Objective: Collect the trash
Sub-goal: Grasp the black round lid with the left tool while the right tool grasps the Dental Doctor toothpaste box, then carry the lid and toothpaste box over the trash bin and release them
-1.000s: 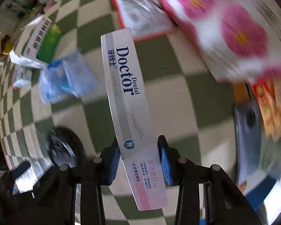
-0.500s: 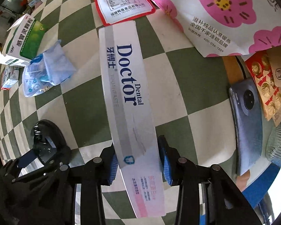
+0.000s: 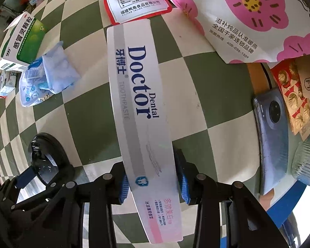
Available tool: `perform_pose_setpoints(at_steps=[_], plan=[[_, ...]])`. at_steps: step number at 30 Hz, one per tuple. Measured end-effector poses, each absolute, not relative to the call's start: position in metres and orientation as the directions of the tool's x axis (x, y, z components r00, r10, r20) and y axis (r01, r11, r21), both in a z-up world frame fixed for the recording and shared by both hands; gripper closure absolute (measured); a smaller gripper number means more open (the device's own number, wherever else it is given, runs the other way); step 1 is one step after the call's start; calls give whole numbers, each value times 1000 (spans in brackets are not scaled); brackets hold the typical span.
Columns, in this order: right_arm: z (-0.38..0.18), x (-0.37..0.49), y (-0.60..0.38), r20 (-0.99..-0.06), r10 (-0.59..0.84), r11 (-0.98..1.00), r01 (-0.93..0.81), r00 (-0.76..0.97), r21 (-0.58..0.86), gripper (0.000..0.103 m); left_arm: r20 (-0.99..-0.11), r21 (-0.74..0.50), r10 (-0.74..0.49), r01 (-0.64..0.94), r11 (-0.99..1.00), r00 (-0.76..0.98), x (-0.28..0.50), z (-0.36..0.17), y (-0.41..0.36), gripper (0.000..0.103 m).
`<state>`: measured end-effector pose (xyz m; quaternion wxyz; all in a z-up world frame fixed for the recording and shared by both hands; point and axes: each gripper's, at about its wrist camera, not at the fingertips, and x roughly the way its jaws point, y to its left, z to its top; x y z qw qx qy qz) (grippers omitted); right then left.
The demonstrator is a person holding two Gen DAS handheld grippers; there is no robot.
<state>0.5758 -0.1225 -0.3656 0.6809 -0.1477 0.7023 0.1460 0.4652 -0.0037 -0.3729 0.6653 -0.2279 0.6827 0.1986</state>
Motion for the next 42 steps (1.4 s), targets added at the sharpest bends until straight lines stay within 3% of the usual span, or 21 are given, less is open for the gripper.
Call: perform_pose_setpoints(at_steps=[20,32,42], plan=[[-291,482,-142,-986,136,880,-469,101,74,64,-975,-78,55,-568,819,214,378,-269,17,16],[-221,319,-141,-952,243,835,-540,185,108,64,-923,-136,106,-571,810,369,202,-210,-1,16],[-235,139,-159,-956,277,808,-563,100,175,64,-955,-154,42,-610,777,294,37,-244,-15,16]])
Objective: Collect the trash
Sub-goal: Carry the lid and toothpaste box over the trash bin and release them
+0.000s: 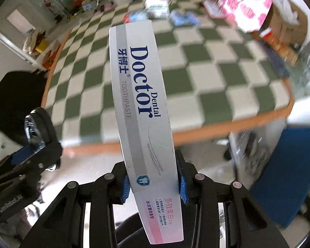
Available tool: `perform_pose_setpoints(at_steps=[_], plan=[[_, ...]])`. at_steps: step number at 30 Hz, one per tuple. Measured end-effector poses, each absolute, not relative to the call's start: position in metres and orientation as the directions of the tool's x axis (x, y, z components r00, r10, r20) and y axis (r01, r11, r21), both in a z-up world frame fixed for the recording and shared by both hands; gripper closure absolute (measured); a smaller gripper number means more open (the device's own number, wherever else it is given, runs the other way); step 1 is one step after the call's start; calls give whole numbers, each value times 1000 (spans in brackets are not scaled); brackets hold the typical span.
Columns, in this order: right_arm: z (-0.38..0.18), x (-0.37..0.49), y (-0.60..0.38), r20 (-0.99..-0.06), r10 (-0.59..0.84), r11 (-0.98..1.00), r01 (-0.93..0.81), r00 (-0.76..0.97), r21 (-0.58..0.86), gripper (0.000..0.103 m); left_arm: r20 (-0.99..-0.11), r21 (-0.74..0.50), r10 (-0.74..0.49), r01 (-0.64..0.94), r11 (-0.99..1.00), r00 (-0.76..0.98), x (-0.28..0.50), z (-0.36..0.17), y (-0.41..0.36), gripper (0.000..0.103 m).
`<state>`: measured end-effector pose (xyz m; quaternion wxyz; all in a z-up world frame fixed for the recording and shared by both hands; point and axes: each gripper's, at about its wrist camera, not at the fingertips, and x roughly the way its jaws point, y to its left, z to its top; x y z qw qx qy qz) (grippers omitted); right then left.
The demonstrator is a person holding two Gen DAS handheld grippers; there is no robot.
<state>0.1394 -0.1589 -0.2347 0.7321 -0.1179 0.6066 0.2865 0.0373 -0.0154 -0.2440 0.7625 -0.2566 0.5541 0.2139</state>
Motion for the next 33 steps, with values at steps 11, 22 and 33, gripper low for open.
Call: perform_pose_setpoints(at_steps=[11,22,33], plan=[[-406,18,-204,-951,111,791,-554,-288,261,64,-974,-211,-201,-724,656,102,-38,-421,-11,15],[-661,53,-206,-852,110,884,-342,-512,320,64,-925,-257,-378,-782,568,30,3,-648,17,15],[-795,85,-157,-828,58,858,-396,-558,327,40,-925,-220,-377,-756,616,-38,16,-713,31,0]])
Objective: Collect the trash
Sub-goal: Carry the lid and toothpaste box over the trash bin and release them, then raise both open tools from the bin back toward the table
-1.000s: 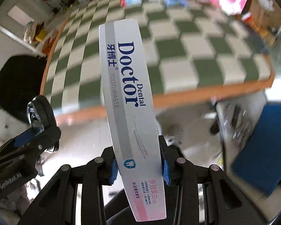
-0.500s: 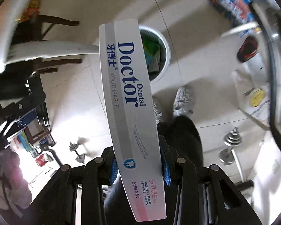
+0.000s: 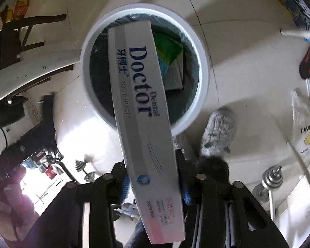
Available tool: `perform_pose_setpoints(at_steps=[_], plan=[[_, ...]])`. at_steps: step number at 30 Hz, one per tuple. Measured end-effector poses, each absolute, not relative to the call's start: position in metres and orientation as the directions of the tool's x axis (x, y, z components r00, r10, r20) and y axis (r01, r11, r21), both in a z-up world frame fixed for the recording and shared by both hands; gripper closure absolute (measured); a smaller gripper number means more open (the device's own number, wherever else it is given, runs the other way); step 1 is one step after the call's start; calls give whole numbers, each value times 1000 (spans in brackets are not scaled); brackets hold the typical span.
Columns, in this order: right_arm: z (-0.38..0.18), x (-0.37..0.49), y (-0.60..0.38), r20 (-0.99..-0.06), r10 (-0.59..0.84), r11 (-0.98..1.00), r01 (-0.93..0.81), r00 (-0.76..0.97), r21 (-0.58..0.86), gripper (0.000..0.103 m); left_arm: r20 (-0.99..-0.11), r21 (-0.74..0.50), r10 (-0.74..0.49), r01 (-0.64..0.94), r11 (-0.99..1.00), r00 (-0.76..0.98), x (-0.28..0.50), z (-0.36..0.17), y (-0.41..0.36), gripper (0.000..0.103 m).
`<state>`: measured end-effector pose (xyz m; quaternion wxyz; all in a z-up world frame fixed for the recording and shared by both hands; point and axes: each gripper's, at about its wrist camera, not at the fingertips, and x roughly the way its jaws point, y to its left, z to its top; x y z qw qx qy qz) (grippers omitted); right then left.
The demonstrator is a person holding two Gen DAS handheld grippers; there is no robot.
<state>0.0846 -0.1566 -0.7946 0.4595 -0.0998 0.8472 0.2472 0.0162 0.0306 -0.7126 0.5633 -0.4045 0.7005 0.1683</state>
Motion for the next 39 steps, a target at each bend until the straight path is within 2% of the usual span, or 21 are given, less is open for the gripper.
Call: perform_pose_setpoints(at_steps=[1,2,3,5,9,13,25,33,39], plan=[[-795,89,-153,-836,55,858,-402,-546,319,31,-931,-207,-362,-755,623,-44,14,-711,32,0],[-794,91,-151,-850,47,858,-415,-525,304,14,-936,-194,-348,-754,627,-48,11,-710,34,0],[-790,95,-146,-860,40,857,-425,-509,292,5,-943,-177,-329,-755,631,-54,8,-706,34,0],[-781,94,-145,-891,7,846,-472,-455,248,1,-954,-145,-294,-752,643,-68,3,-699,34,0],[-763,90,-144,-937,-77,814,-565,-341,138,1,-973,-53,-202,-737,674,-115,-8,-682,29,0],[-744,85,-146,-954,-98,802,-590,-284,94,1,-979,-6,-153,-732,681,-134,-19,-664,23,0],[-660,64,-158,-979,-90,776,-629,-182,46,1,-983,23,-118,-739,673,-138,-34,-603,-1,0],[-581,51,-172,-984,-67,771,-634,-164,53,1,-988,14,-105,-740,673,-114,-51,-524,-15,0],[-493,34,-177,-989,-23,766,-638,-147,77,1,-992,-4,-92,-728,686,-82,-69,-453,-25,0]])
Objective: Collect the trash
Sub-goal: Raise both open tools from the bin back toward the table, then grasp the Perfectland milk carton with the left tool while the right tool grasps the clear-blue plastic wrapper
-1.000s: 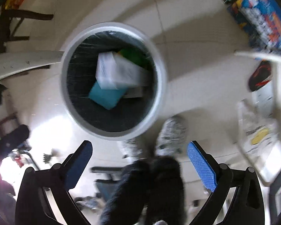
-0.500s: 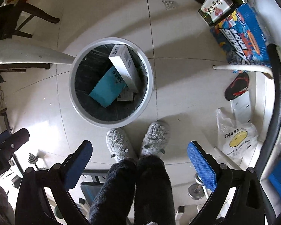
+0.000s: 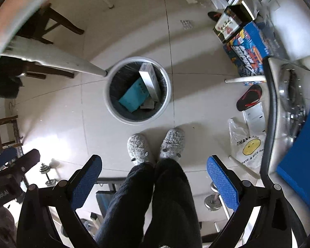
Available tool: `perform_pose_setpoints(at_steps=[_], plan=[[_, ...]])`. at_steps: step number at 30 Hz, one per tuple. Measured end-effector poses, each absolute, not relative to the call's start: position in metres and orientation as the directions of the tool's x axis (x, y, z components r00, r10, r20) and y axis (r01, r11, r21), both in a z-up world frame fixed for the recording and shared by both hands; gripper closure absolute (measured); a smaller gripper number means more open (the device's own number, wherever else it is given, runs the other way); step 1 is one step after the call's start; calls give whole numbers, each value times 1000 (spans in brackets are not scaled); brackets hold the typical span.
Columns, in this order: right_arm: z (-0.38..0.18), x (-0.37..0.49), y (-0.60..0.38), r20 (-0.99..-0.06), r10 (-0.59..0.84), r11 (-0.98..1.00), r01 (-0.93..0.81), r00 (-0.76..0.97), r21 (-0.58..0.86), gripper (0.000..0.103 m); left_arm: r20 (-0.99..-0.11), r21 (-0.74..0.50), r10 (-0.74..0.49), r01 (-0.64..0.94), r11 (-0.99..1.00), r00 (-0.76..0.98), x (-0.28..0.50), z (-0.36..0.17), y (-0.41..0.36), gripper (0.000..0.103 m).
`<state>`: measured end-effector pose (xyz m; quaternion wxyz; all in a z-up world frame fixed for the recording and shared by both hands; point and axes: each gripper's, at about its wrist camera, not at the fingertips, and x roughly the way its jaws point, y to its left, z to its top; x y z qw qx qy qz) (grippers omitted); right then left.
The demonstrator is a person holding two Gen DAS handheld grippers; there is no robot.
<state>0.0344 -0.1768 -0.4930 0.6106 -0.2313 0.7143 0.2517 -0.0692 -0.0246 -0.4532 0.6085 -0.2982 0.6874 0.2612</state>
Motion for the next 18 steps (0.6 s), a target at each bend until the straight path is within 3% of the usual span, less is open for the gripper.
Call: perform_pose_setpoints(at_steps=[11,18], plan=[[-323,13,-176,-989,102,781,-607,-106,145,1,-996,-82,-33,-714,695,81,-71,-325,-14,0],[-245,56,-162,-976,215,815,-548,-16,189,1,-976,-70,94,-699,712,195,-11,-263,15,0]])
